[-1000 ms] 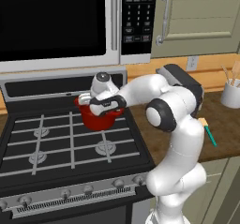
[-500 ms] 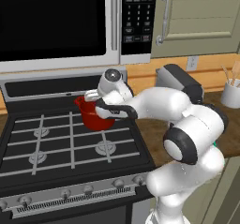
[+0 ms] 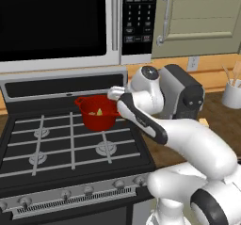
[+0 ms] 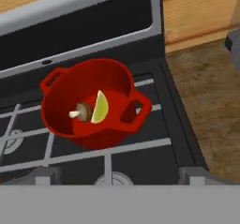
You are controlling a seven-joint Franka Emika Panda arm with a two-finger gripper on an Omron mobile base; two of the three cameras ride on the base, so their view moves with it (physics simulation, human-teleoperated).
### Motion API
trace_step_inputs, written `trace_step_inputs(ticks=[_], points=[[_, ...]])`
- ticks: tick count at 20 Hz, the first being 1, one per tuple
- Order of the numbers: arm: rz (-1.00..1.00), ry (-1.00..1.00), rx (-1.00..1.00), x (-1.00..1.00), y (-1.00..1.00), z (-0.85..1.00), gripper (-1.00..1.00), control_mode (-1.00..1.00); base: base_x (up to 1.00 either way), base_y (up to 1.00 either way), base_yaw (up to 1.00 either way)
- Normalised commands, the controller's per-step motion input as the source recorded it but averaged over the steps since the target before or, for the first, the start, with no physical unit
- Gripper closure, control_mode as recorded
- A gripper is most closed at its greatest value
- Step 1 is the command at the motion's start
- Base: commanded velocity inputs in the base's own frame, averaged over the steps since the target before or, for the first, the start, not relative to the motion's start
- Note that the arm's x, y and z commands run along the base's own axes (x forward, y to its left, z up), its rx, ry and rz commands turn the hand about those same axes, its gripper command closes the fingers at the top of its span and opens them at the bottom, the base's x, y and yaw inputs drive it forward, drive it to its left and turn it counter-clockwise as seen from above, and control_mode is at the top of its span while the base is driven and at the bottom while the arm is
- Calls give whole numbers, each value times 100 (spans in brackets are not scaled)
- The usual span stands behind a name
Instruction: Put the mushroom and lemon wedge in the pot. Retrieve the spatula and lightly stir the vegetables in the pot.
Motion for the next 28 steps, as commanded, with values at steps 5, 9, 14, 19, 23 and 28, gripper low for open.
trace_step_inputs(ticks=[5, 9, 14, 19, 23, 28], points=[[-69, 36, 34, -54, -42, 45, -100, -100, 0, 0, 0], [-77, 30, 35, -39, -30, 22, -100, -100, 0, 0, 0], [-73, 17, 37, -33, -48, 9, -100, -100, 0, 0, 0], [-73, 2, 33, -11, -43, 0, -100, -100, 0, 0, 0], [-83, 0, 23, 0, -20, -9, -100, -100, 0, 0, 0], [-83, -2, 18, 0, -20, -27, -100, -100, 0, 0, 0]])
